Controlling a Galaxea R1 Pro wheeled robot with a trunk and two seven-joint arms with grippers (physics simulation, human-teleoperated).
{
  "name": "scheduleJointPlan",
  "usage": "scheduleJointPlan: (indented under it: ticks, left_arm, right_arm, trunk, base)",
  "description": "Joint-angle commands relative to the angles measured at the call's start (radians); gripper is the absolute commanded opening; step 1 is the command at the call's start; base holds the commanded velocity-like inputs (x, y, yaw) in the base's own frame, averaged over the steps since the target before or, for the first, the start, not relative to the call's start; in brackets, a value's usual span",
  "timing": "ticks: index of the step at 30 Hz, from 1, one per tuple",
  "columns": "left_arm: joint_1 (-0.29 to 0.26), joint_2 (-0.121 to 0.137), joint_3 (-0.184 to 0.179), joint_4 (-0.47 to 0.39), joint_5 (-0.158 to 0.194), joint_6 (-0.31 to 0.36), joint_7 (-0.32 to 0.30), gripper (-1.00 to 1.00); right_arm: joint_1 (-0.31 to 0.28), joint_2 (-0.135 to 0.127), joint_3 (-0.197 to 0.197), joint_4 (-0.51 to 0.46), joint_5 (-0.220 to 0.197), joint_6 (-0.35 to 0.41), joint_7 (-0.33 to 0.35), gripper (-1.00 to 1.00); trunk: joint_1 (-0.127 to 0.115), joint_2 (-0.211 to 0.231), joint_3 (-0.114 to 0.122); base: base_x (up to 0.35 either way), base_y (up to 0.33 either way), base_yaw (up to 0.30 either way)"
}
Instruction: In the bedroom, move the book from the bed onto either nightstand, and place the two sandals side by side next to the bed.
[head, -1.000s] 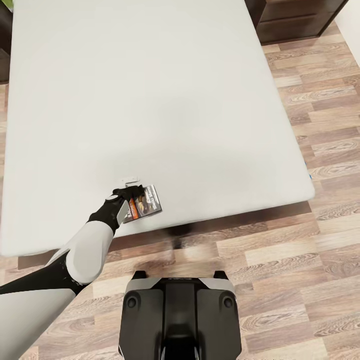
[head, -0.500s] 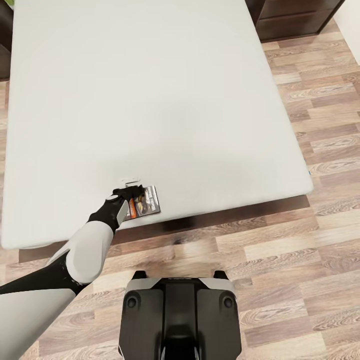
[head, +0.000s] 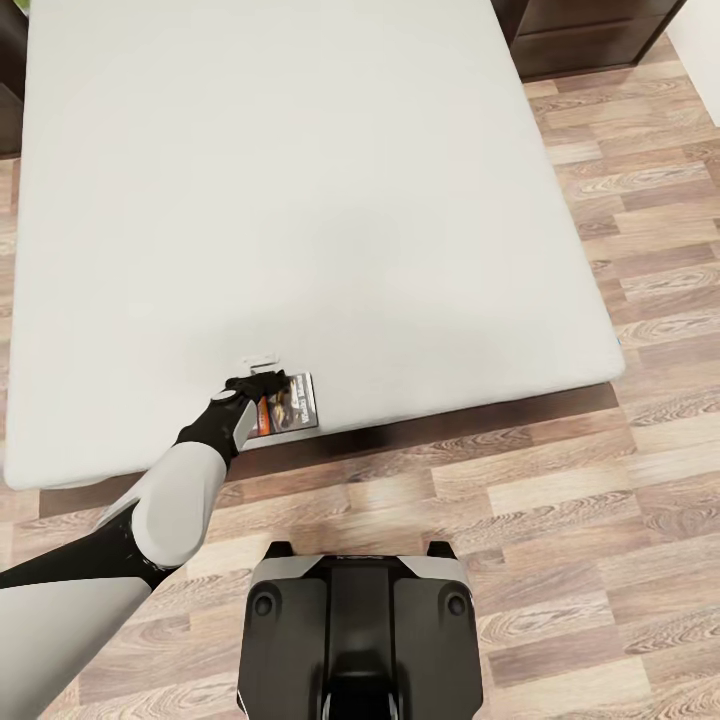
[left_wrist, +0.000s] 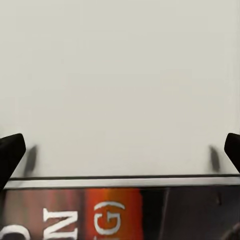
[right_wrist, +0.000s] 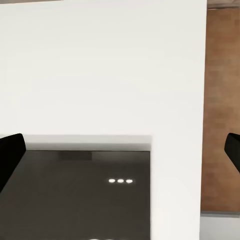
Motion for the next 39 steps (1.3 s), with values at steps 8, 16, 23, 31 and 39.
scheduleJointPlan:
  ticks: [8,16,23,31,39]
  left_arm:
    - [0.0,-0.001,0.004,-0.002,-0.006,0.004,0.0,1.0]
    - [0.0,-0.001,0.004,-0.002,-0.006,0.004,0.0,1.0]
    - [0.003,-0.002,0.004,-0.002,-0.006,0.004,0.001,1.0]
    - [0.011,-0.002,0.004,-0.006,-0.006,0.004,0.001,1.0]
    - [0.013,-0.003,0.004,-0.005,-0.005,0.004,0.0,1.0]
  right_arm:
    - [0.0,0.0,-0.009,-0.001,0.01,0.003,0.004,1.0]
    - [0.0,-0.002,-0.009,-0.001,0.01,0.003,0.004,1.0]
    - [0.0,-0.005,-0.009,-0.001,0.01,0.003,0.005,1.0]
    - [0.0,-0.006,-0.009,-0.001,0.01,0.003,0.005,1.0]
    - [0.0,-0.006,-0.009,-0.001,0.01,0.002,0.005,1.0]
  trunk:
    - [0.001,-0.002,-0.001]
    - [0.001,-0.002,-0.001]
    - [0.001,-0.002,-0.001]
    - [0.001,-0.002,-0.001]
    - [0.001,-0.002,-0.001]
  base:
    - [-0.039,0.0,0.0]
    - [-0.011,0.0,0.0]
    - [-0.137,0.0,0.0]
    - [-0.055,0.0,0.0]
    - [-0.01,0.0,0.0]
